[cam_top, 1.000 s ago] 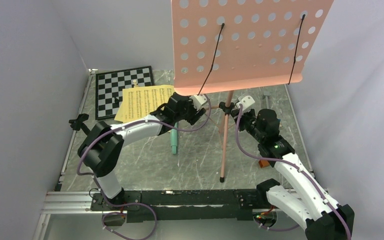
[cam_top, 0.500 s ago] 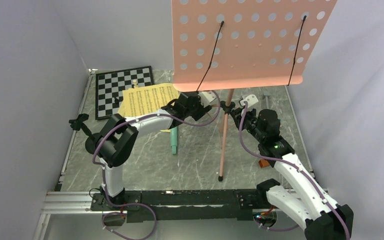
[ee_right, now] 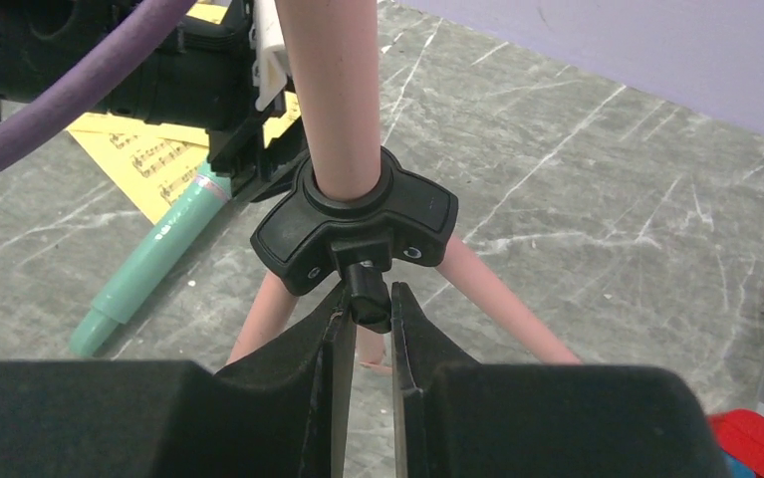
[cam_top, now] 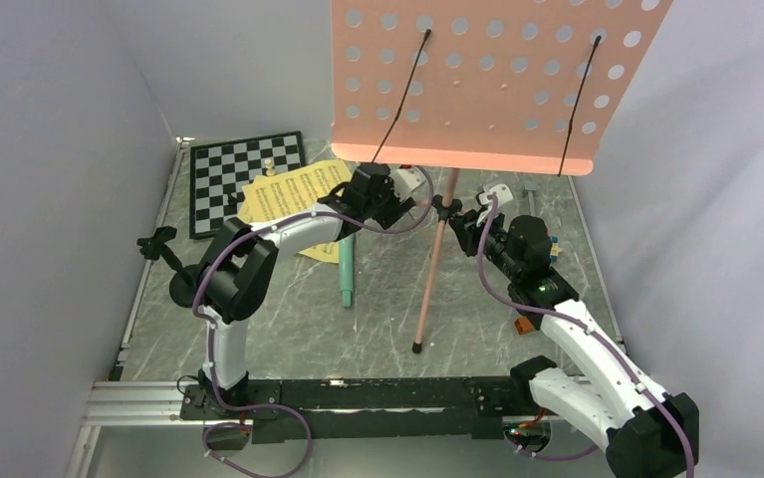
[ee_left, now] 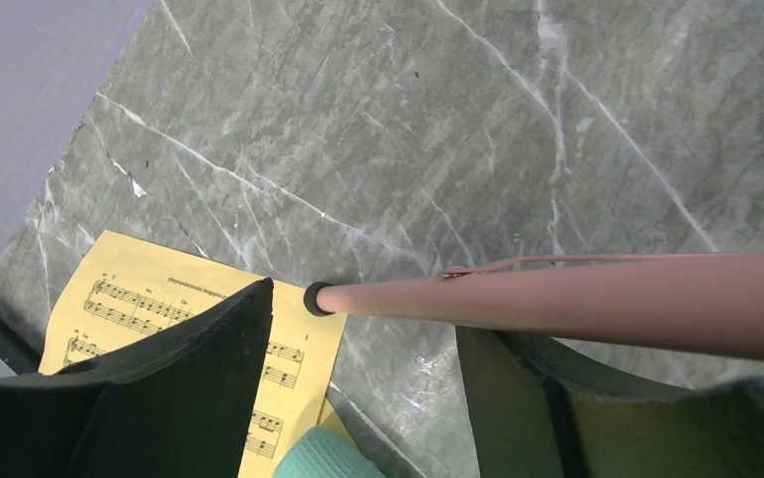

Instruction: Set up the instrument practice props

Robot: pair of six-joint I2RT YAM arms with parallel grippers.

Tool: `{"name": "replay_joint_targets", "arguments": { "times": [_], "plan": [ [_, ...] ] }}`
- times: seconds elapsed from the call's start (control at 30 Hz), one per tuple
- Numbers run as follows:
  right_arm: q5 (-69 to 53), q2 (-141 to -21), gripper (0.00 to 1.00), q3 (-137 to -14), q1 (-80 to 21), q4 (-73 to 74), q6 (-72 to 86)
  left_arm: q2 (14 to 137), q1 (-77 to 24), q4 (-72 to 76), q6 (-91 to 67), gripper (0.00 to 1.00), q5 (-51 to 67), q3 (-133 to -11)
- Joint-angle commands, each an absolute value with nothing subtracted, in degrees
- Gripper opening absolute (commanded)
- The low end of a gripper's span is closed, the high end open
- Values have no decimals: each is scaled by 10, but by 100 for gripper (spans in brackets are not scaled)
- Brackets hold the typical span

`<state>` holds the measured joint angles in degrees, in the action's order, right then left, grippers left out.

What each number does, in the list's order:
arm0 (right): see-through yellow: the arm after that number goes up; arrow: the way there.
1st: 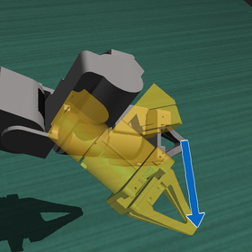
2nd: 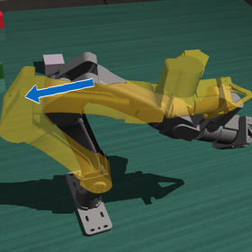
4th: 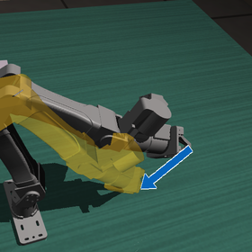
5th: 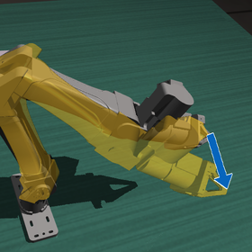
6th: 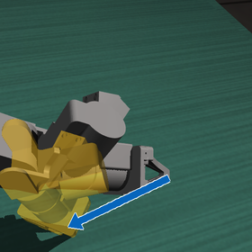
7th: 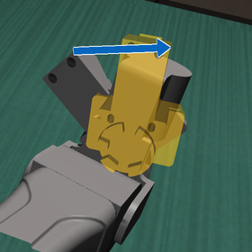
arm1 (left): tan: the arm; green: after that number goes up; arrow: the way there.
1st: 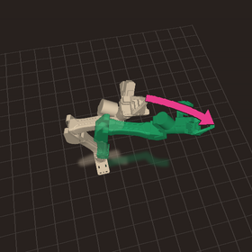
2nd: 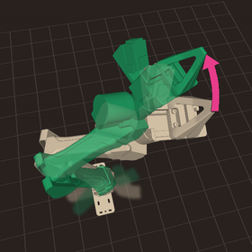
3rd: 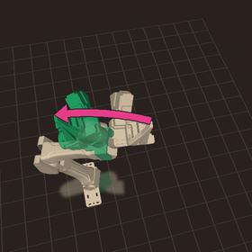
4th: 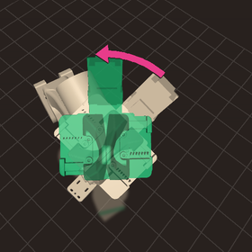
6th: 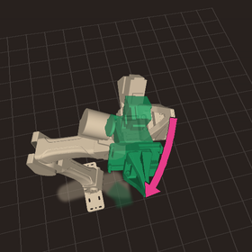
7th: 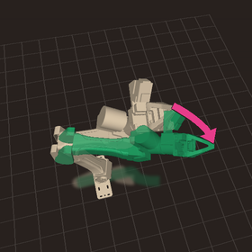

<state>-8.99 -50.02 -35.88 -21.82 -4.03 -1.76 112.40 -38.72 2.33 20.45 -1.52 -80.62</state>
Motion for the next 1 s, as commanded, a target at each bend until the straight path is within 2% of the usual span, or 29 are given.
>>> {"name": "replay_joint_targets", "arguments": {
  "times": [0.0, 0.1, 0.33, 0.6, 0.77, 0.97],
  "plan": [
    [-120, -508, 6, -353, -240, -78, 24, 1130, -352, 67, 220, 71, -47, -863],
    [-117, -516, 0, -355, -247, -83, 30, 1127, -350, 68, 218, 71, -41, -859],
    [-96, -513, 0, -337, -251, -111, 83, 1084, -352, 84, 196, 74, -22, -813],
    [-66, -490, 0, -302, -252, -159, 202, 1028, -364, 104, 152, 87, -6, -766],
    [-59, -489, 0, -294, -252, -168, 318, 990, -376, 112, 135, 88, 4, -732],
    [-62, -487, 0, -296, -252, -153, 385, 956, -387, 117, 119, 88, 15, -703]
  ]
}}
